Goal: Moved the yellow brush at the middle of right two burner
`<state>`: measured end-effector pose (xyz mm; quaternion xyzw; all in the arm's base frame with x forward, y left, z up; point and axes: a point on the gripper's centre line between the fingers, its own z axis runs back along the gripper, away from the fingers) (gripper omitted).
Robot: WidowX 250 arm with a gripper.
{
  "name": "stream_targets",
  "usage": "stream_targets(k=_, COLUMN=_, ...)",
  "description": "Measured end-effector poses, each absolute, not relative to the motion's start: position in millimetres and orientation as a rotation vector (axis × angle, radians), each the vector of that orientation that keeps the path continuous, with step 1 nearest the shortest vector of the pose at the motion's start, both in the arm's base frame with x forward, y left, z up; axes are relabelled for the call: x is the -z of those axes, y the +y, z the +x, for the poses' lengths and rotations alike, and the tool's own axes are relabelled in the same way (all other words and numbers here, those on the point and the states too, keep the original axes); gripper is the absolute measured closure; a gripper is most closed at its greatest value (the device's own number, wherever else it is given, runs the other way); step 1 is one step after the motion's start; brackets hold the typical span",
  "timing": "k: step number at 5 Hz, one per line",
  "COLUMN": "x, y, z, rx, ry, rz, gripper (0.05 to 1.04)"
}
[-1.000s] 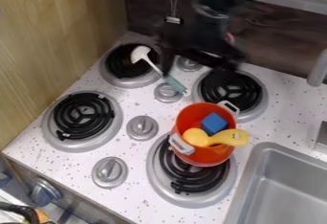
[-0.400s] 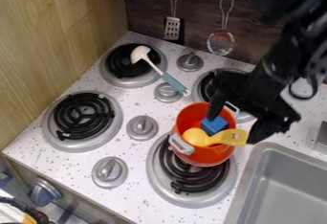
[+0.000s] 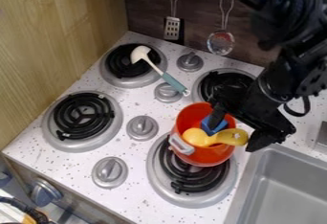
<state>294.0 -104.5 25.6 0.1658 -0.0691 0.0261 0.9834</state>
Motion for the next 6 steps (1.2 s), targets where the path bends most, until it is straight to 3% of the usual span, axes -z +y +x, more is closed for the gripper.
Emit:
stream_targets(k=3, x=-19.6, y=-103.9, z=297.6, rx=-0.081, ry=-0.169, rz=0.33, gripper=0.085)
stream_targets(k=6, x=-23.0, y=-97.1, z=292.2, rx=-0.088, ry=-0.131, rz=0.385, gripper=0.085)
